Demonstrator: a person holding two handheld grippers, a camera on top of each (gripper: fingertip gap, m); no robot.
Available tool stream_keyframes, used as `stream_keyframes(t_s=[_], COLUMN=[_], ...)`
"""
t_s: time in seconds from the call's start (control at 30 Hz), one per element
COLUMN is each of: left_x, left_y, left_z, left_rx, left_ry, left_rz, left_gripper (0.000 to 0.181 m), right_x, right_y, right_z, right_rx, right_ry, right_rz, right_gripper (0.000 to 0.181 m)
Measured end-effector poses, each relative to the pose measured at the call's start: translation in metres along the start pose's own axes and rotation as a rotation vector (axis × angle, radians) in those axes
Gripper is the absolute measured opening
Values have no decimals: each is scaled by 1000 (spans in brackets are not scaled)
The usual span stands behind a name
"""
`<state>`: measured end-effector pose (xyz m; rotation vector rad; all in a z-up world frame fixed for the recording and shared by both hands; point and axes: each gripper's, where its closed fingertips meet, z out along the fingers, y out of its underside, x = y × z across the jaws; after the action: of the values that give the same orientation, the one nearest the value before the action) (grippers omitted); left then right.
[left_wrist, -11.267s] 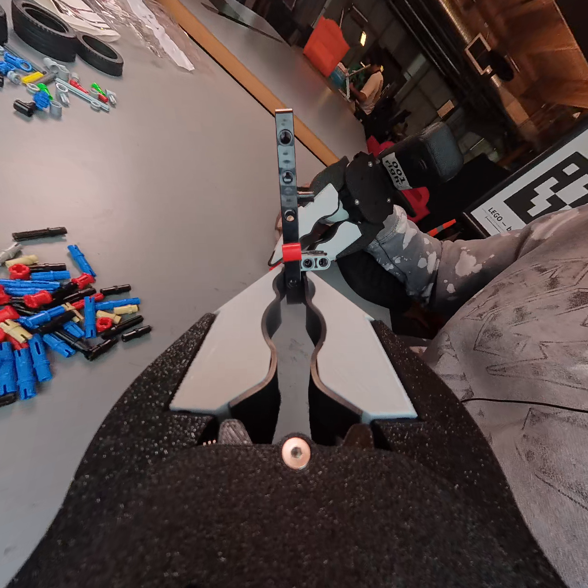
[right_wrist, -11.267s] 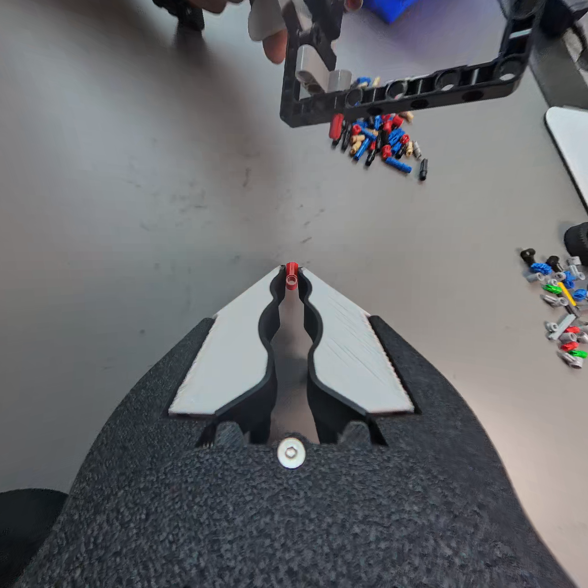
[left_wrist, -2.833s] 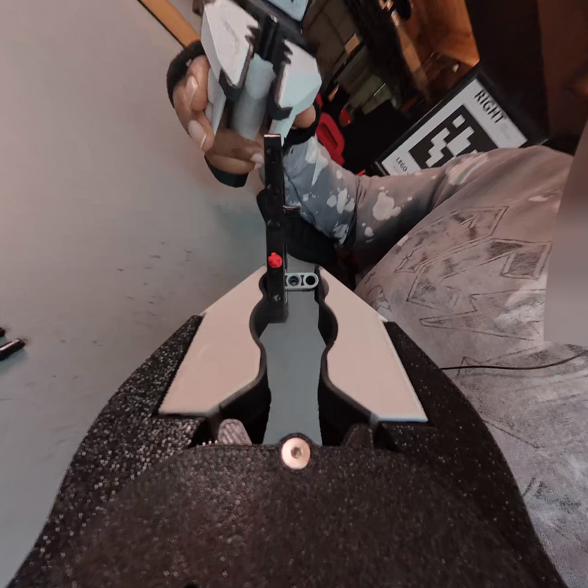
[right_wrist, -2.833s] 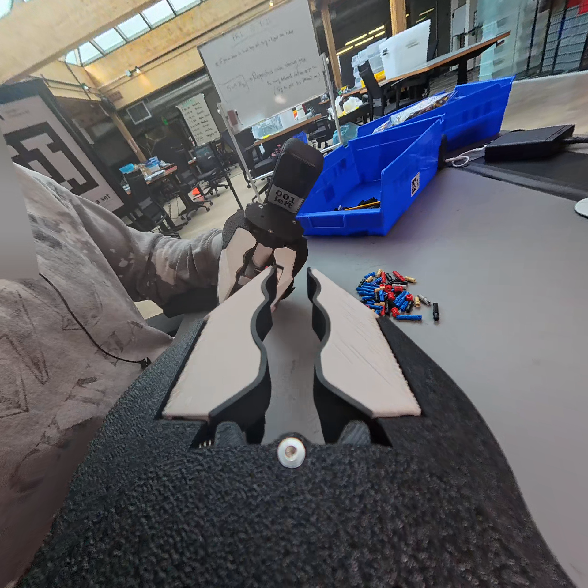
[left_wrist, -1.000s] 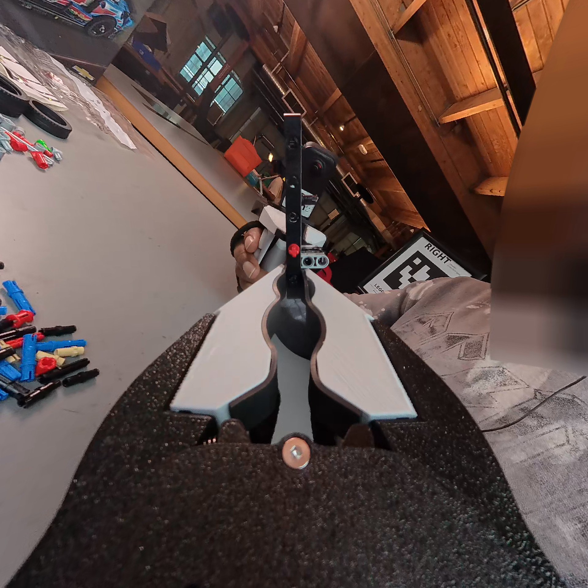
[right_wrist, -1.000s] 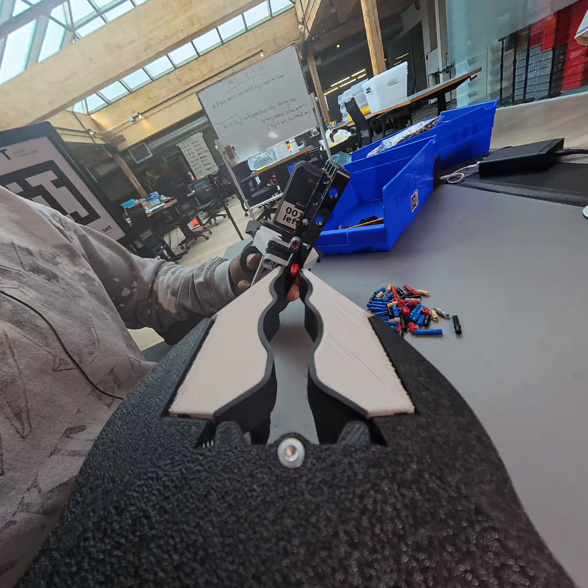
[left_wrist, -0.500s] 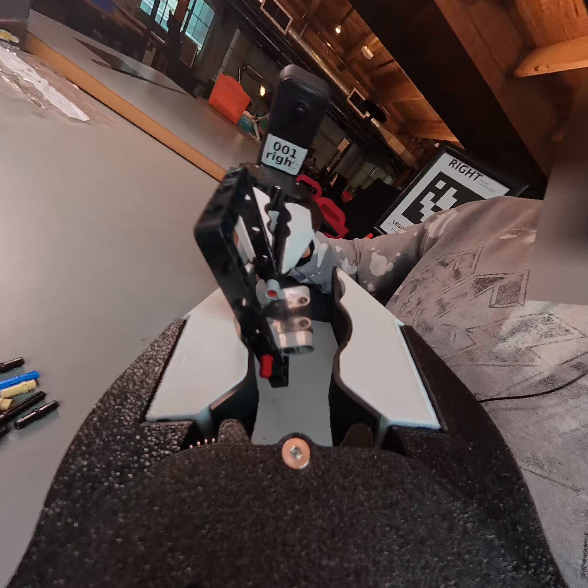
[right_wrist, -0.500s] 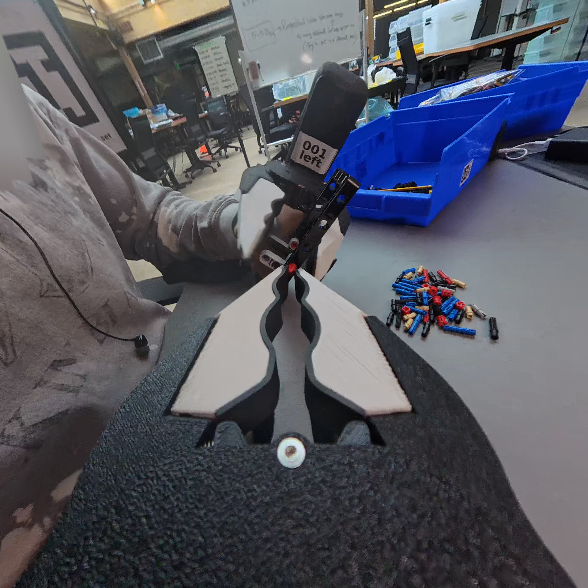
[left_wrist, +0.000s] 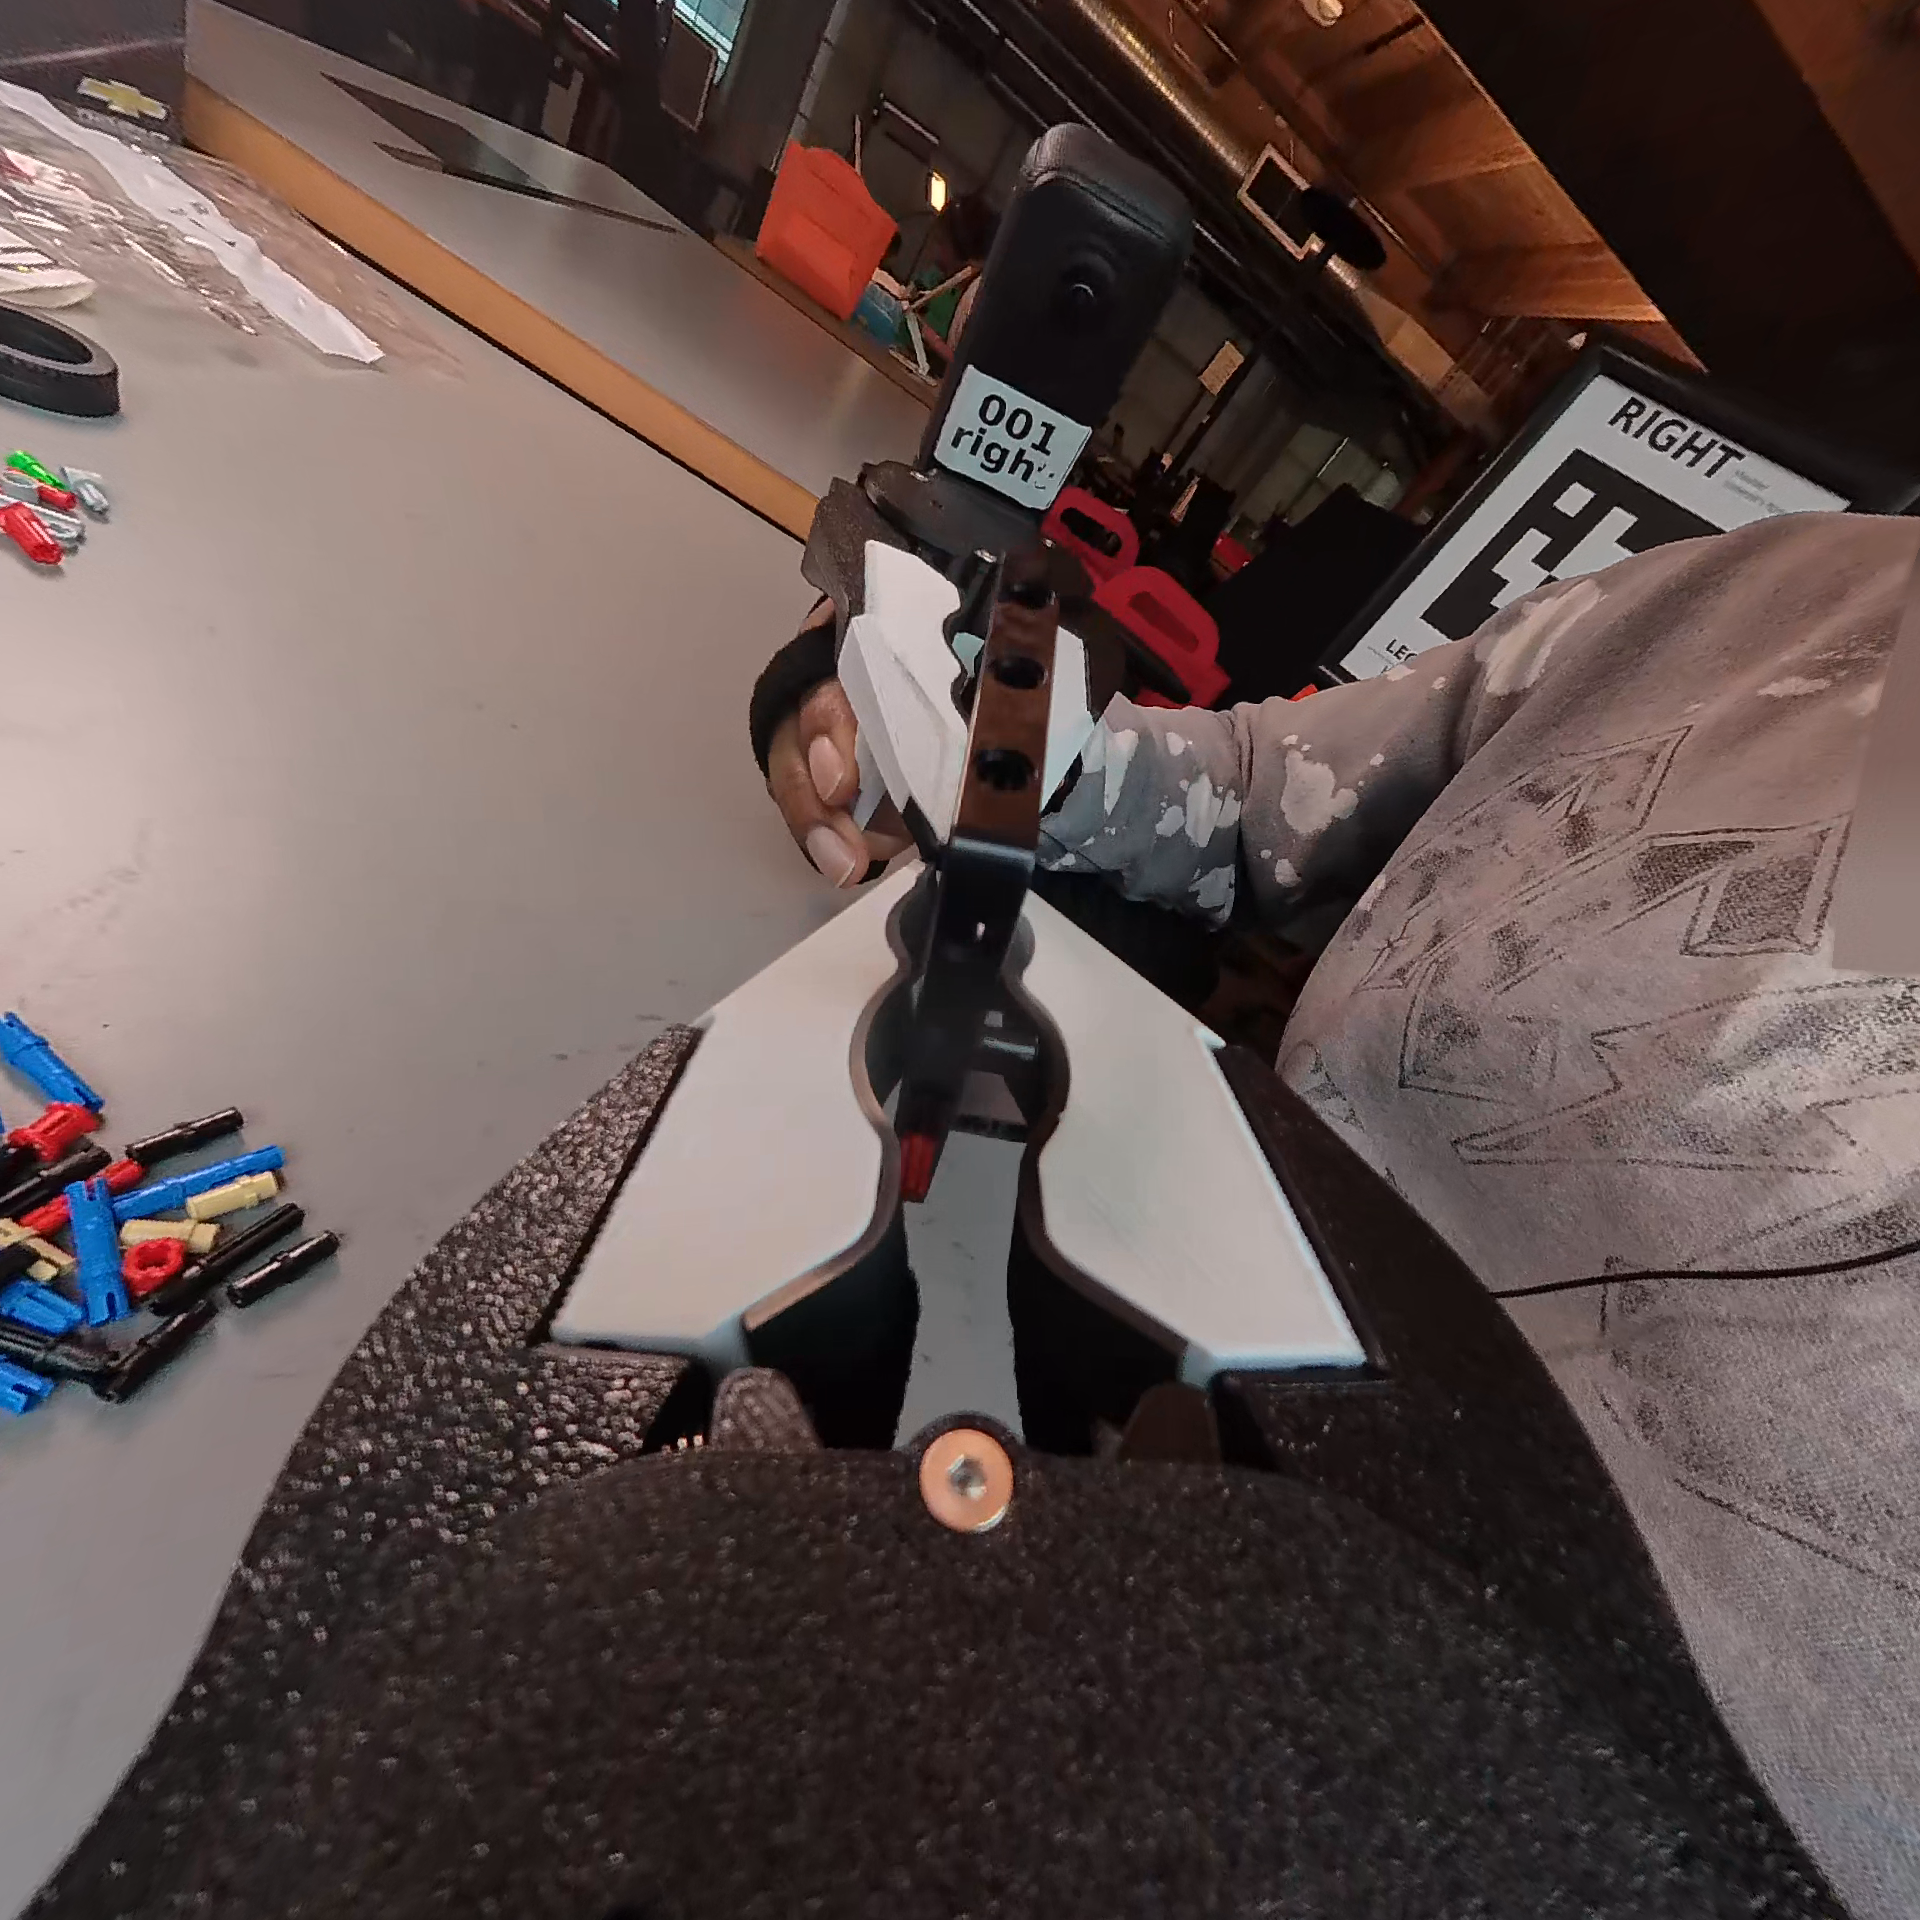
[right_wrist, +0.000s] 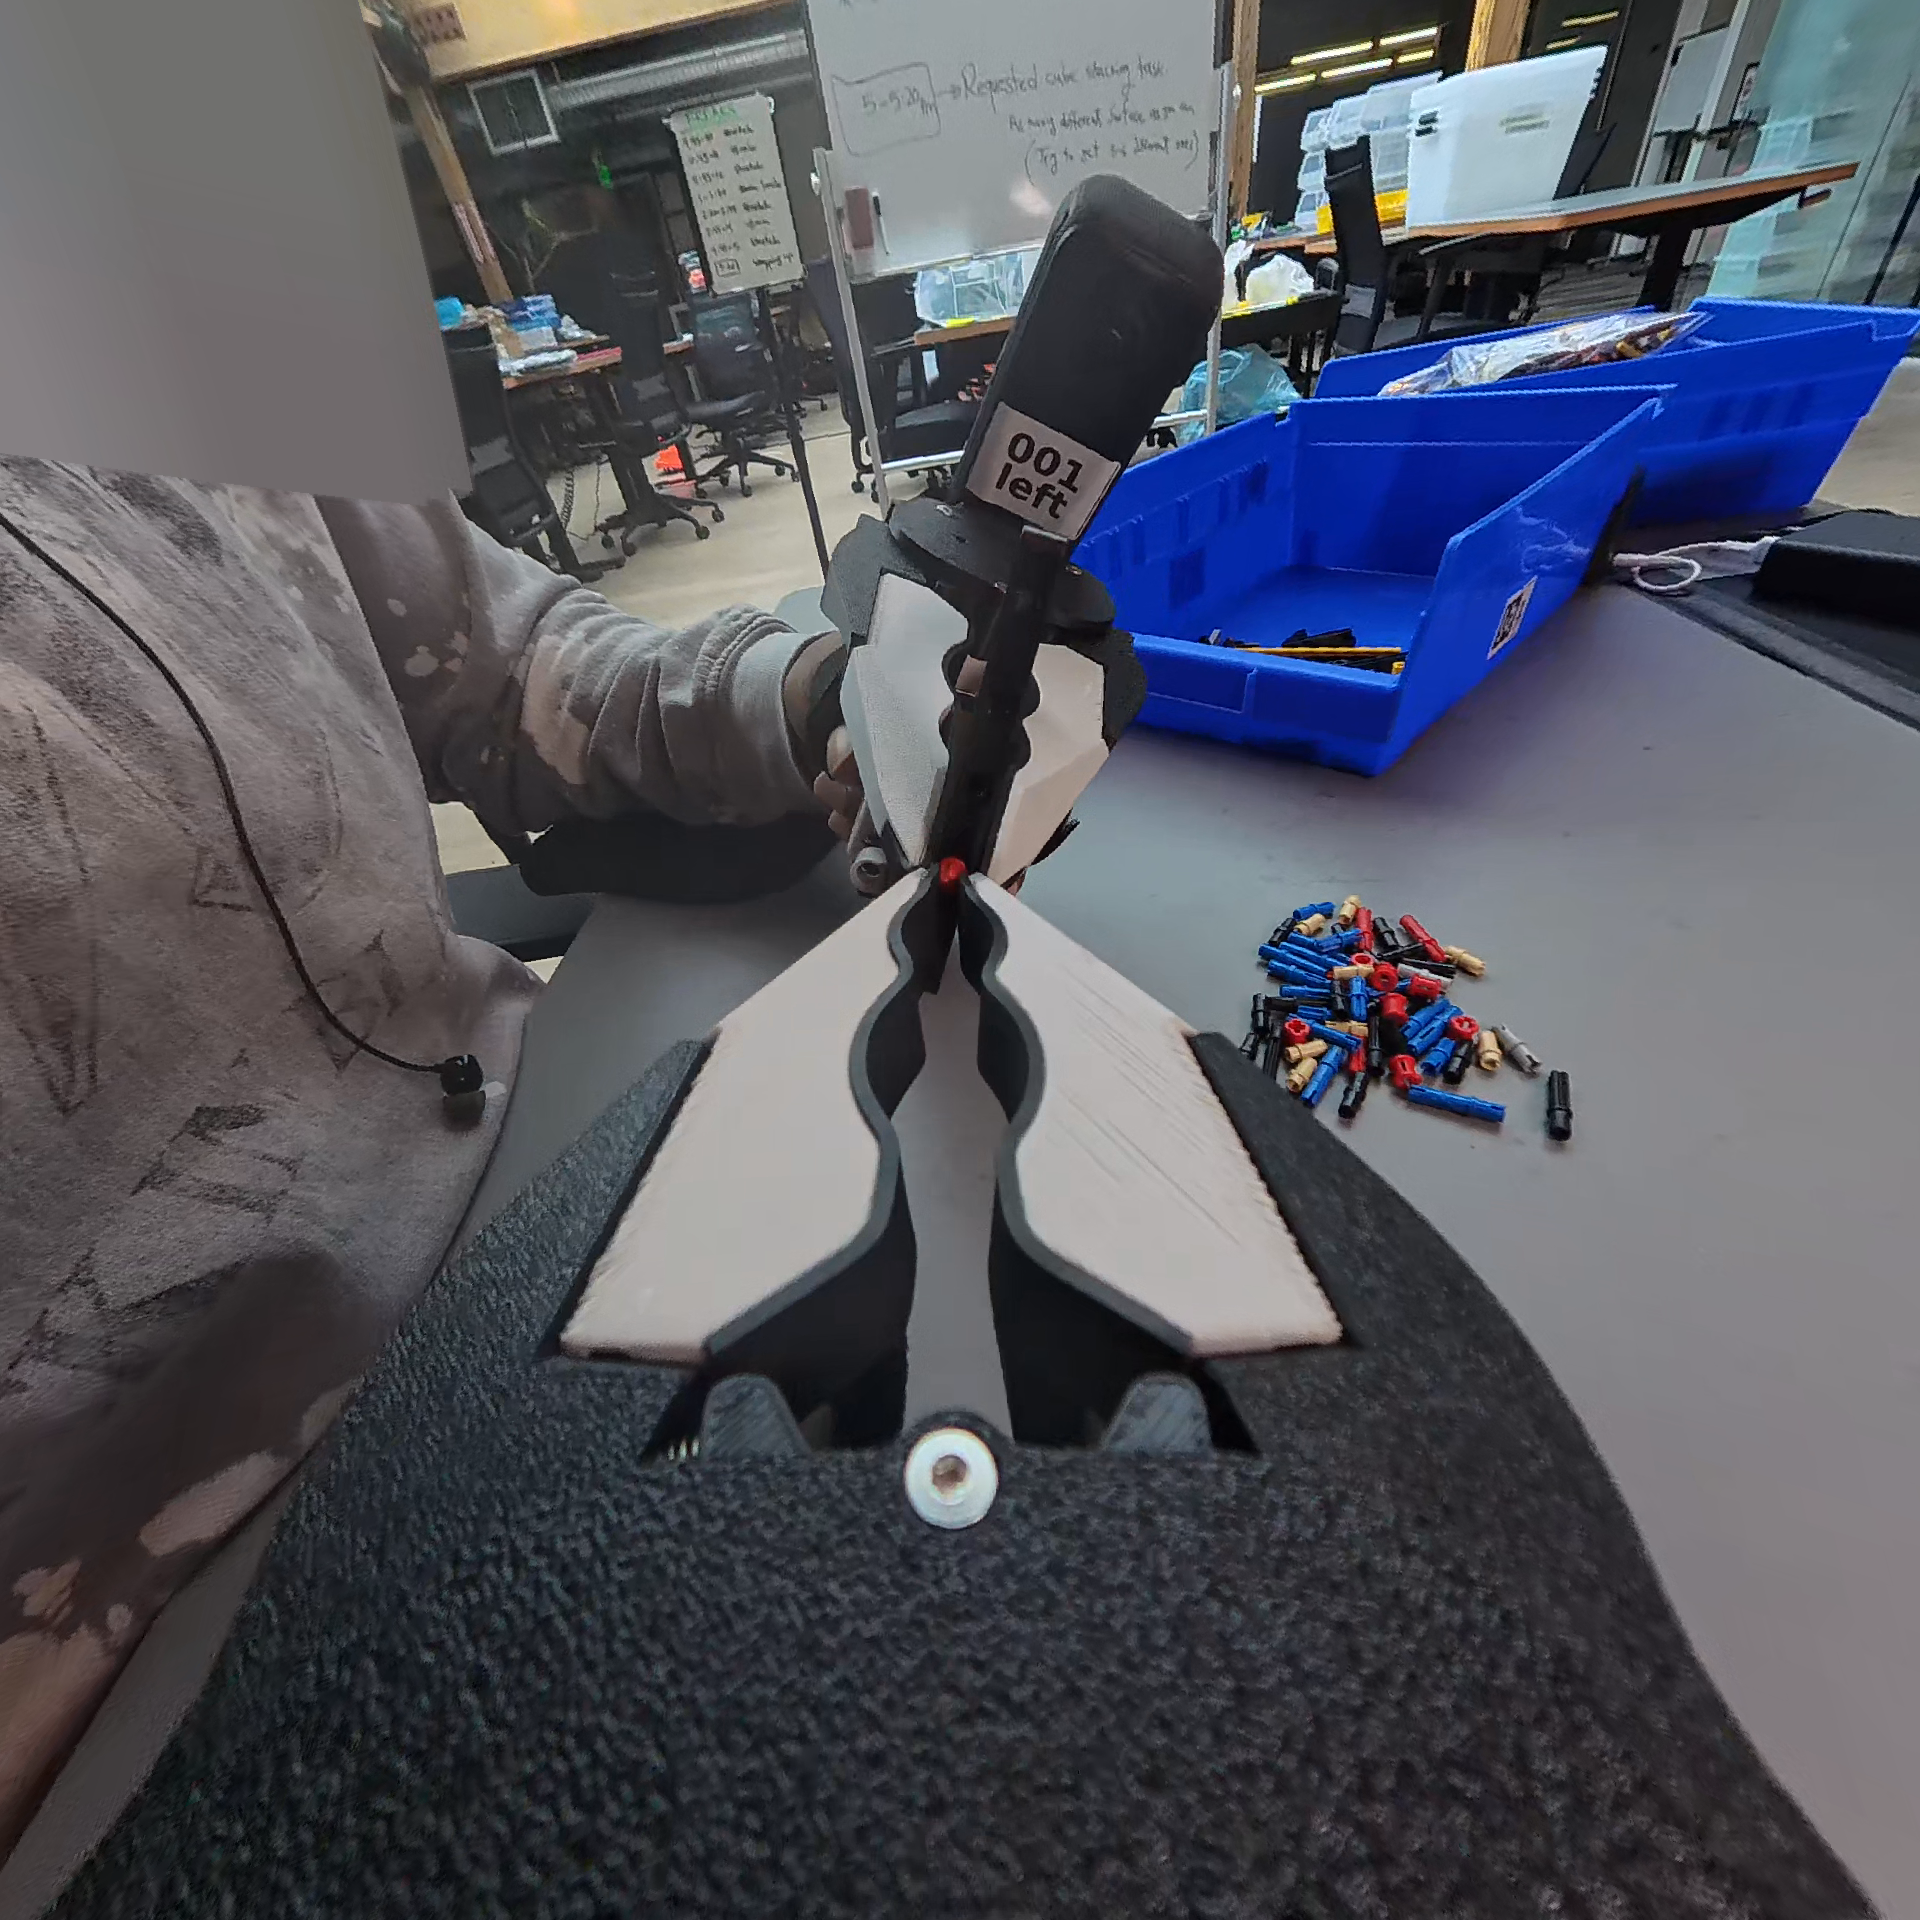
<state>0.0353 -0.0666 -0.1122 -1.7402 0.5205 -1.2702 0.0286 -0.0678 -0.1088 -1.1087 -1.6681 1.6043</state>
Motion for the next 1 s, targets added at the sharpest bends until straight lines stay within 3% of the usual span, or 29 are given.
stream_keyframes(t_s=[0.37,0.47,0.57,0.67,0.8,1.0], left_x=[-3,-20,-20,-28,-35,-25], left_y=[5,-2,-6,-1,5,-3], left_z=[2,-26,-24,-20,-26,-26], left_rx=[-57,-10,-16,-71,-43,4], left_ry=[-63,-138,-129,-169,-179,-124], left_rz=[68,48,71,65,5,45], left_gripper=[9,8,9,8,9,9], right_x=[-1,19,14,31,76,124], right_y=[5,-16,-5,1,44,75], right_z=[-9,-42,-24,-21,-11,42], right_rx=[-38,54,7,-27,-269,-530], right_ry=[-30,43,32,90,298,401], right_rz=[-10,7,-23,-8,-70,-284], right_gripper=[1,1,2,2,3,4])
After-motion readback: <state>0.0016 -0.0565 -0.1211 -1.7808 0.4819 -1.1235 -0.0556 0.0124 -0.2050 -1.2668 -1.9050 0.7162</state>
